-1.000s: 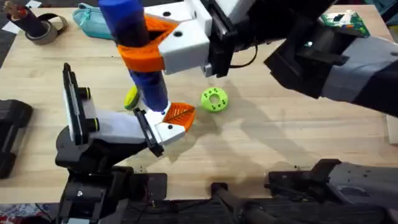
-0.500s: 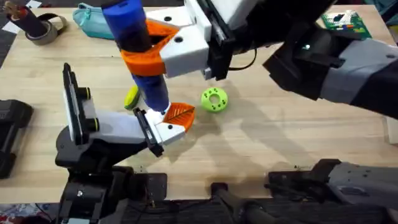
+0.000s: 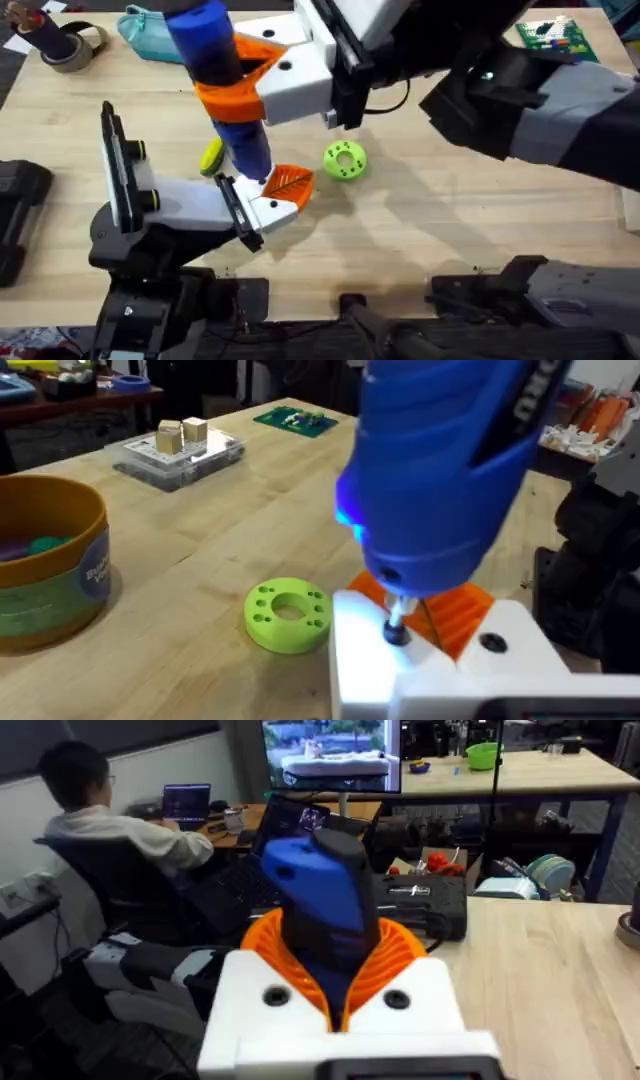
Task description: Pick up the gripper from the table and insert it into the empty holder that is missing its gripper. Then pick up a screw, insert it into the mounting hole, and use the screwdriver to tighten it. Finally, clean up the table by picking up the vegetable and placing it into the bucket.
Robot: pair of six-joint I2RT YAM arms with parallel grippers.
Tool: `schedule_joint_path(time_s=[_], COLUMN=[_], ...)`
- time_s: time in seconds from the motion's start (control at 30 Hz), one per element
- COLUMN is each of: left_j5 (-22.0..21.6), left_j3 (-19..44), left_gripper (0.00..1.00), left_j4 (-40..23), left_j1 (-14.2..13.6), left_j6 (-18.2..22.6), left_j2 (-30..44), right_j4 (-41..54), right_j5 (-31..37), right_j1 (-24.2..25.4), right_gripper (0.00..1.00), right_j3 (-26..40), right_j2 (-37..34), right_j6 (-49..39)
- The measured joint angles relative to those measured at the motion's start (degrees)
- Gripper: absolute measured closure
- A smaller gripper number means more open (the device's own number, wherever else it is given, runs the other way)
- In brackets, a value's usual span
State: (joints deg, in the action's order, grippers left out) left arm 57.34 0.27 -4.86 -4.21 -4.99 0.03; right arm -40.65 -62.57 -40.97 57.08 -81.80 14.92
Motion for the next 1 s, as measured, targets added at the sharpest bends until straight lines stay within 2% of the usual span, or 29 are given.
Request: schedule_joint_path(time_s=[1.0], left_j5=[0.02], left_j3=[0.0], left_gripper=[0.989], left_j4=[-0.04], left_j1=[0.0], left_j6=[0.0], left_j2=[0.0], right_j4=[1.25], right_j5=[-0.04], right_j1=[0.07], right_gripper=[0.965], right_j3=[-0.02], right_j2=[-0.07], right_j6=[0.26])
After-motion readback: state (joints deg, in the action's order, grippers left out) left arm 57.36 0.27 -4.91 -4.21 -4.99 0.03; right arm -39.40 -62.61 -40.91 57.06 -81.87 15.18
